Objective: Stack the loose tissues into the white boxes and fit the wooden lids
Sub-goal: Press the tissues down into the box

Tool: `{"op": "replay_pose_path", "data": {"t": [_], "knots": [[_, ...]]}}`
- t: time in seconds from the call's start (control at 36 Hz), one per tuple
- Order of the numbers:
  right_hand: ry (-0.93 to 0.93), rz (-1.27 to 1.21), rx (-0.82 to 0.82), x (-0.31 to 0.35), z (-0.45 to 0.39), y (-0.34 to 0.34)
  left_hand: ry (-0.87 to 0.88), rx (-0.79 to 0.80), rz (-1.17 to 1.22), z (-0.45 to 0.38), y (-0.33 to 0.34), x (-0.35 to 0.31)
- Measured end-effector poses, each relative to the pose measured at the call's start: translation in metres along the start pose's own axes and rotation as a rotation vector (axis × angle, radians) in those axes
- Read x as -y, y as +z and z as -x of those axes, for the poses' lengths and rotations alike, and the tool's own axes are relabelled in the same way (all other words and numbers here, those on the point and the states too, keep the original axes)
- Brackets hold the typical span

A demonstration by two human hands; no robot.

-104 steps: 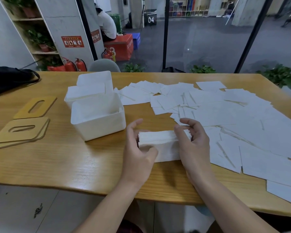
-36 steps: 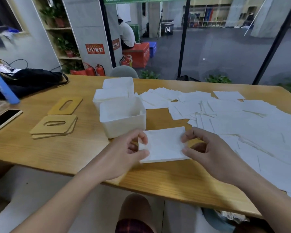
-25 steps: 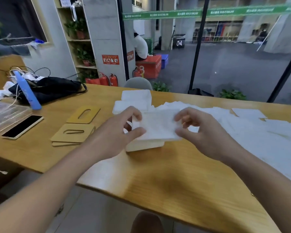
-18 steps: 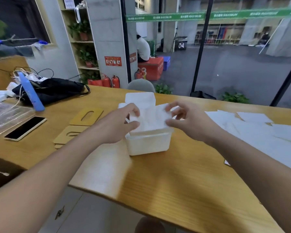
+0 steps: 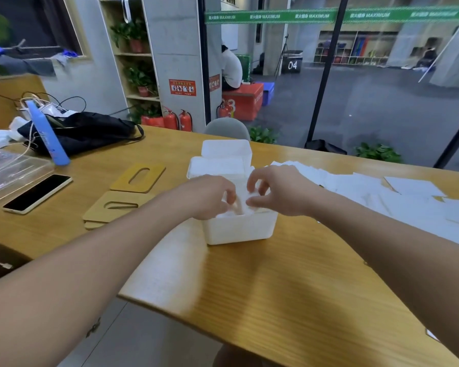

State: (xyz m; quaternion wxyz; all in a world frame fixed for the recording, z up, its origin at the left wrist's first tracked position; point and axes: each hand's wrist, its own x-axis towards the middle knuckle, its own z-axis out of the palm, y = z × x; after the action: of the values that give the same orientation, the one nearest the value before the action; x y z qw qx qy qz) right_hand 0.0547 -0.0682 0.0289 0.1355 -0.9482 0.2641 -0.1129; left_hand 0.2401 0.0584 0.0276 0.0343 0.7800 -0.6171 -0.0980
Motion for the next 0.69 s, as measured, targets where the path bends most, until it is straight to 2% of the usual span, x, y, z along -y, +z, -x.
{"op": "replay_pose_path", "data": {"t": [0.19,0.5,0.58,0.69], "knots": [[-0.067,0.315,-0.055,-0.015,-0.001,0.009,-0.072,0.046,-0.062,-0.006,0.009,-0.001],[-0.034,0.147,0.064,-0.029,-0.016,0.011,-0.179,0.104,-0.130,-0.010,0.009,-0.004],[-0.017,0.148,0.106,-0.028,-0.022,0.014,-0.152,0.126,-0.139,-0.008,0.007,-0.001],[0.003,0.197,0.249,-0.019,-0.028,0.013,-0.098,0.167,-0.208,-0.003,-0.001,-0.005]]}}
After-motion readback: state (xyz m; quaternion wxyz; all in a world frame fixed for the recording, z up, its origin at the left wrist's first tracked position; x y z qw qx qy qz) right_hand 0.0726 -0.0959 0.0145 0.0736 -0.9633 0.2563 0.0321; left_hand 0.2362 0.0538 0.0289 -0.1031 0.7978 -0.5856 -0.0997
